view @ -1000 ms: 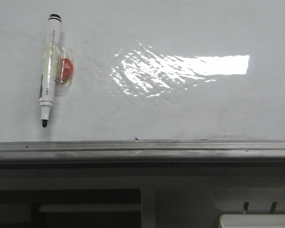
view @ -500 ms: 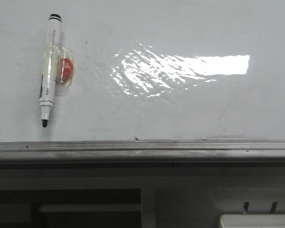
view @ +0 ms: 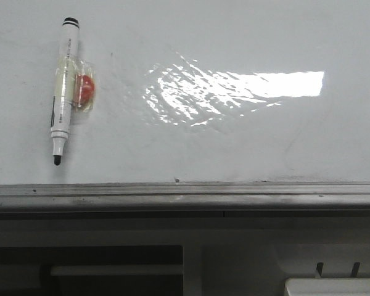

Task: Write number 9 on whiteboard

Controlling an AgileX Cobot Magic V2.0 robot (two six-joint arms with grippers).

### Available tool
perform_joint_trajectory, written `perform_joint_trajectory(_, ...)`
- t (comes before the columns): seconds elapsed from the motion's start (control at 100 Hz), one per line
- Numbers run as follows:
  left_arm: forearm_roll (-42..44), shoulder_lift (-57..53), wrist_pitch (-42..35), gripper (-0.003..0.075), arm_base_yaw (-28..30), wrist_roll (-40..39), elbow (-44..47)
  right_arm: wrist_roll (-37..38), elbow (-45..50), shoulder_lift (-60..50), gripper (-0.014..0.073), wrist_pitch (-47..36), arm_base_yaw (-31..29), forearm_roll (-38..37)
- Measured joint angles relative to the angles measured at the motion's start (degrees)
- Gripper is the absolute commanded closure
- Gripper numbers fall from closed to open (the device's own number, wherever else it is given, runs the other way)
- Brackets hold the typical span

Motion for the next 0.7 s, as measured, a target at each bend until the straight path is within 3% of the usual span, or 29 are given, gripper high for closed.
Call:
perform_joint_trajectory(0.3, -0.5, 3.4, 11.9, 0.0741, 0.0, 0.0, -11.1, -0.1, -7.3, 7.2, 0.0661, 2.8, 0.0, 3.2)
perform_joint_trajectory(0.58, 0.1, 8.8, 13.5, 0.0738, 0.0, 0.0, -13.4, -0.1, -15.6, 17.8, 0.0663, 9.3, 0.0, 2.4)
perform_joint_trajectory(0.65, 0.3, 9.1, 13.4, 0.0701, 0.0, 0.0, -13.4, -0.1, -15.8, 19.3, 0.0663, 10.3, 0.0, 2.3)
perform_joint_trajectory(0.7, 0.3, 9.1, 13.0, 0.0622, 0.0, 0.0, -13.4, -0.1, -15.8, 19.8, 0.0663, 10.8, 0.0, 2.3)
